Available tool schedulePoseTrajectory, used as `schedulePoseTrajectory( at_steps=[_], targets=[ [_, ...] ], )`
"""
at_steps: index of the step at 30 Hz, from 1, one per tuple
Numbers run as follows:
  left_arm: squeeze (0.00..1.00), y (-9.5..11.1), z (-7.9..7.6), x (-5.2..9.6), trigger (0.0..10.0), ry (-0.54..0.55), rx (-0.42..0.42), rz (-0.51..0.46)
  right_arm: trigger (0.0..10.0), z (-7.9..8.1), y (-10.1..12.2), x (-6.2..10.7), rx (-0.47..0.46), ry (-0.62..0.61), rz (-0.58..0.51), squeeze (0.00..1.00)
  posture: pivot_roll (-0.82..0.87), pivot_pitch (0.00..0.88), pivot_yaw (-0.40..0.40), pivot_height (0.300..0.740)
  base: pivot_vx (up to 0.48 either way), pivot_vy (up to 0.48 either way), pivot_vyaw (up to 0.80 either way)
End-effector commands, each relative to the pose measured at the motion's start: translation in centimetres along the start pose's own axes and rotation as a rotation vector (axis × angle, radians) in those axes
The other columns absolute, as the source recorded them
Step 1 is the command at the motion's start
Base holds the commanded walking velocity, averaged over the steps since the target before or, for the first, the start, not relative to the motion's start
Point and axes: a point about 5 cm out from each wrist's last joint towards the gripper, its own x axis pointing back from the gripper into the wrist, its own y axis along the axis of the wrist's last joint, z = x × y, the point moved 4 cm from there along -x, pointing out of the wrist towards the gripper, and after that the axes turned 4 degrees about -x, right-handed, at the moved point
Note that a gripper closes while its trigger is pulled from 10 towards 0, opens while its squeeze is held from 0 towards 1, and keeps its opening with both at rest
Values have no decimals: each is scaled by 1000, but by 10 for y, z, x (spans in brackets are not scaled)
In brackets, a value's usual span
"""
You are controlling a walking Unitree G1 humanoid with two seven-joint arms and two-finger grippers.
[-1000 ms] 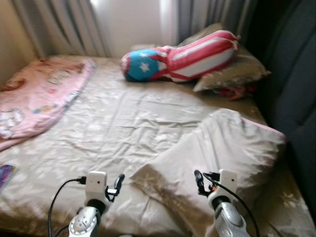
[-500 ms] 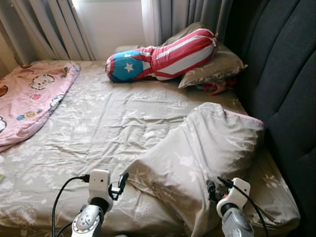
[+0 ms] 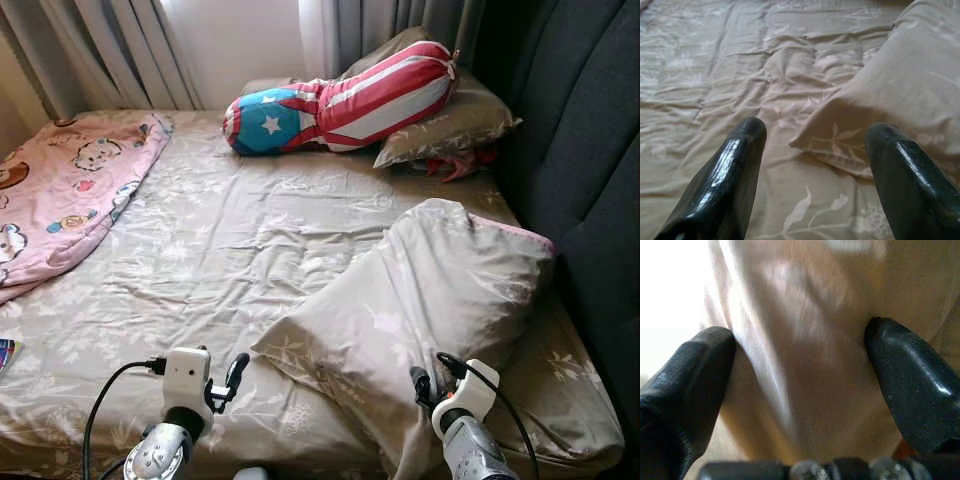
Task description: Clean up the room
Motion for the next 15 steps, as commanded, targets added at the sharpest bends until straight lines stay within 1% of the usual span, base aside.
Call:
schedulePoseTrajectory(
  at_steps=[1, 9, 12, 15],
  targets=[
    [0, 3, 4, 4, 10000, 2, -8, 5, 10000, -1, -19, 2, 15, -11, 88, 0, 86, 83, 34, 657, 0, 0, 0],
    [0, 4, 4, 12, 10000, -5, -17, 21, 10000, 1, -30, 4, 10, 11, 144, 0, 100, 94, 37, 657, 0, 0, 0],
    [0, 6, 4, 15, 10000, -2, -22, 22, 10000, 0, -36, 5, 23, 13, 165, 0, 110, 120, 37, 657, 0, 0, 0],
    [0, 9, 5, 21, 10000, 1, -28, 24, 10000, 1, -37, 6, 14, 15, 163, 0, 123, 146, 39, 657, 0, 0, 0]
  ],
)
